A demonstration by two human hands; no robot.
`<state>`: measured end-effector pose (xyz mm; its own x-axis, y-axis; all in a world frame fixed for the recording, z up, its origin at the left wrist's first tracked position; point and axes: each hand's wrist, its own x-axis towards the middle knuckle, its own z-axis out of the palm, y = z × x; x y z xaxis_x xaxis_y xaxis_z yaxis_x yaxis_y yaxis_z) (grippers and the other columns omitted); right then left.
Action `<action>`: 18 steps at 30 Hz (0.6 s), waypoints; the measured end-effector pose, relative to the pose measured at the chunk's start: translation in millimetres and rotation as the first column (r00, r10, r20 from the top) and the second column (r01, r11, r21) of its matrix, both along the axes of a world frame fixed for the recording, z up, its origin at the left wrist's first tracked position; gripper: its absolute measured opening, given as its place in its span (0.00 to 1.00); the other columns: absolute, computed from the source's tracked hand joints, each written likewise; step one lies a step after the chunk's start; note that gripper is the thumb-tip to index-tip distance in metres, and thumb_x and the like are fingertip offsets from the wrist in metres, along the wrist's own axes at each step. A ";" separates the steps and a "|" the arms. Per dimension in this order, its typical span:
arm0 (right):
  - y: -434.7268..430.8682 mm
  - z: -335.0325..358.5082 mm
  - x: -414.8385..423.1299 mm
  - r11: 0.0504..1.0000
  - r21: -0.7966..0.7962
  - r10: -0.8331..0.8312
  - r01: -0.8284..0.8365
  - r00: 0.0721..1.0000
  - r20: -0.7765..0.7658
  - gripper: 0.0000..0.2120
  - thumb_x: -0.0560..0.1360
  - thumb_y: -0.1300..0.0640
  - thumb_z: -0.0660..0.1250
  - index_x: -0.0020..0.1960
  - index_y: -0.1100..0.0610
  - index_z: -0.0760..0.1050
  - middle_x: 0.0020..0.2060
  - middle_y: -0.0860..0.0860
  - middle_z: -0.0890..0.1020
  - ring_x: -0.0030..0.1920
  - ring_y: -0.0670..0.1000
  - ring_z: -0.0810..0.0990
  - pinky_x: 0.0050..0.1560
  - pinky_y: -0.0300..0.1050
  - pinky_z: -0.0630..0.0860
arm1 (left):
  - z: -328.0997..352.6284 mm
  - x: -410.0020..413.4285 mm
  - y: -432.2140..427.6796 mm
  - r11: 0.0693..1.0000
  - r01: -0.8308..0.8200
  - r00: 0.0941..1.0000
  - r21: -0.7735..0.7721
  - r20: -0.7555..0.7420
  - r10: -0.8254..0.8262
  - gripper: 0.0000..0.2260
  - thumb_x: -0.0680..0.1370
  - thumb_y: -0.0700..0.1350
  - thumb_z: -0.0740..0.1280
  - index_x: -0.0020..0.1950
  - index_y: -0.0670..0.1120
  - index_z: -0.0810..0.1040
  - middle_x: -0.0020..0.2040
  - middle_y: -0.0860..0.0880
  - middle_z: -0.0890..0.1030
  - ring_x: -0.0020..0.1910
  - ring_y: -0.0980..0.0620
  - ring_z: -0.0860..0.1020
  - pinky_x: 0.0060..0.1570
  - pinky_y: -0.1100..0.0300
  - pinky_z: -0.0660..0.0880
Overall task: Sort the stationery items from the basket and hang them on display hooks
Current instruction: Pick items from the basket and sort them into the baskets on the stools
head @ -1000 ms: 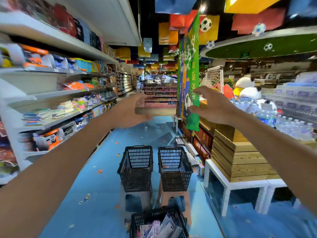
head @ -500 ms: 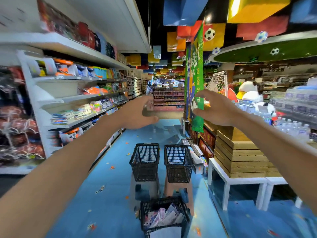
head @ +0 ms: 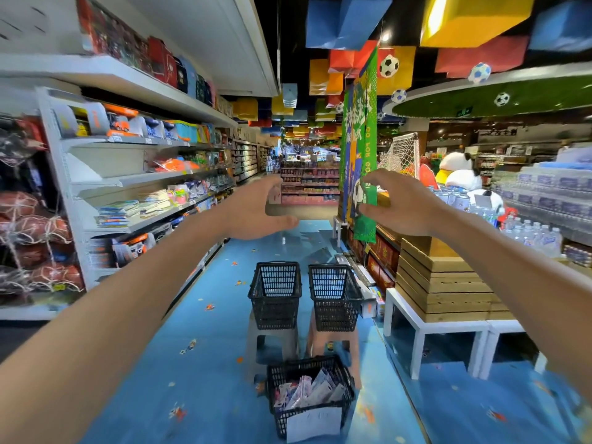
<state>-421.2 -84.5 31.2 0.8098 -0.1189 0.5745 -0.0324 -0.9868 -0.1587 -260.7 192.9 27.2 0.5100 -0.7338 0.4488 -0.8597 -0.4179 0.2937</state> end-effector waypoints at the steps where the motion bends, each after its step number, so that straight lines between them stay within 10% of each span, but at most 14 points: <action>1: 1.4 -0.6 2.1 1.000 -0.010 -0.001 0.001 1.000 0.000 0.32 0.79 0.40 0.68 0.77 0.51 0.65 0.74 0.51 0.72 0.73 0.55 0.71 0.67 0.52 0.69 | -1.0 2.3 1.4 1.000 0.003 1.000 0.000 -0.003 -0.003 0.43 0.76 0.62 0.73 0.83 0.47 0.57 0.77 0.47 0.70 0.74 0.46 0.71 0.65 0.58 0.65; 18: -107.9 -10.8 135.2 1.000 -0.005 -0.030 0.030 0.999 0.015 0.31 0.78 0.42 0.69 0.77 0.52 0.65 0.74 0.51 0.72 0.73 0.55 0.71 0.69 0.52 0.68 | -10.6 141.0 -116.4 1.000 -0.012 1.000 -0.020 0.015 0.013 0.44 0.75 0.64 0.73 0.83 0.49 0.56 0.79 0.50 0.68 0.75 0.47 0.69 0.66 0.56 0.66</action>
